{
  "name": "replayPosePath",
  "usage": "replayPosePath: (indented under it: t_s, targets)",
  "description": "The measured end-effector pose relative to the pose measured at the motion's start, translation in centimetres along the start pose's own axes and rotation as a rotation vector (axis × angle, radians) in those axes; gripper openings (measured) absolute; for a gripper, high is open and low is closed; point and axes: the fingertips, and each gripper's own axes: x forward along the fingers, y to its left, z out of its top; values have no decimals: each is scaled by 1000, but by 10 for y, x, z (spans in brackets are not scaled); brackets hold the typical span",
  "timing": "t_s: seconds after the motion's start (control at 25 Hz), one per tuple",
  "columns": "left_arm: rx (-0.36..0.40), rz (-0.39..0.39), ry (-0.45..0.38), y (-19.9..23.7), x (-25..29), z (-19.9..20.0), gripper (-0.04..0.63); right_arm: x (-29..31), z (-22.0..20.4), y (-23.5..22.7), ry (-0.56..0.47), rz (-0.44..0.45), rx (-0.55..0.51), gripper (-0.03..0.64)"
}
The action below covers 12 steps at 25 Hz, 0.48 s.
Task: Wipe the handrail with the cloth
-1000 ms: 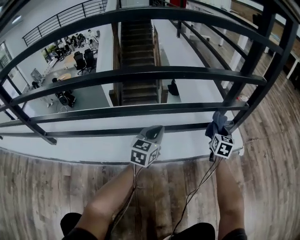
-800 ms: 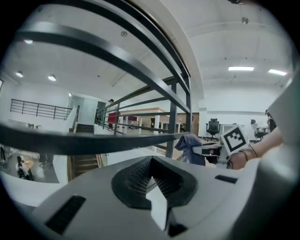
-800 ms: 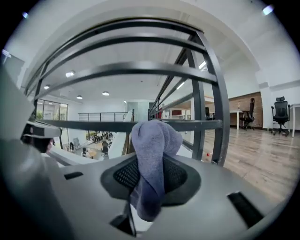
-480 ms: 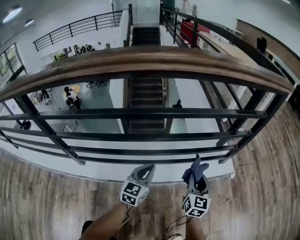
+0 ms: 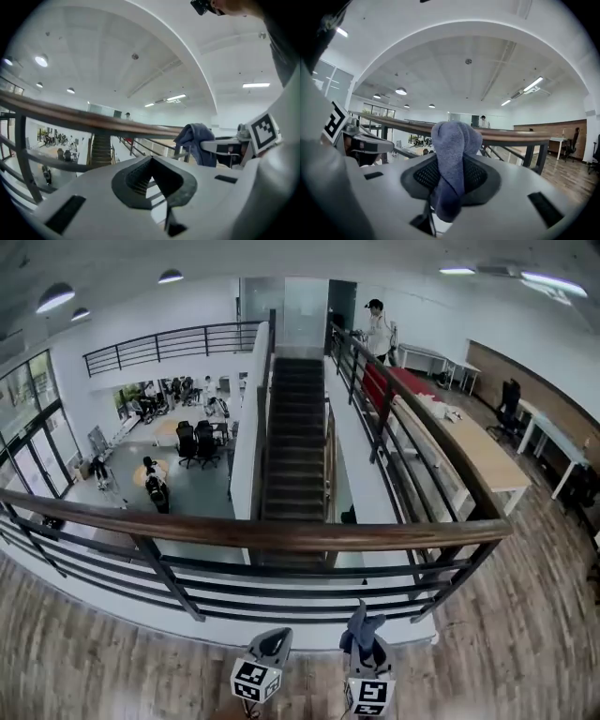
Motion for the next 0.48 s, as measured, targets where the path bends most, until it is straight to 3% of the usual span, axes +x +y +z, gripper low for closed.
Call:
replayPosePath:
  t_s: [0.24, 0.48]
  targets:
    - [68, 86, -101, 32, -90, 116, -2, -49, 98, 33, -81, 4, -36, 115]
    - [27, 136, -131, 18, -142, 127, -2, -79, 112, 79, -107, 96, -81, 115]
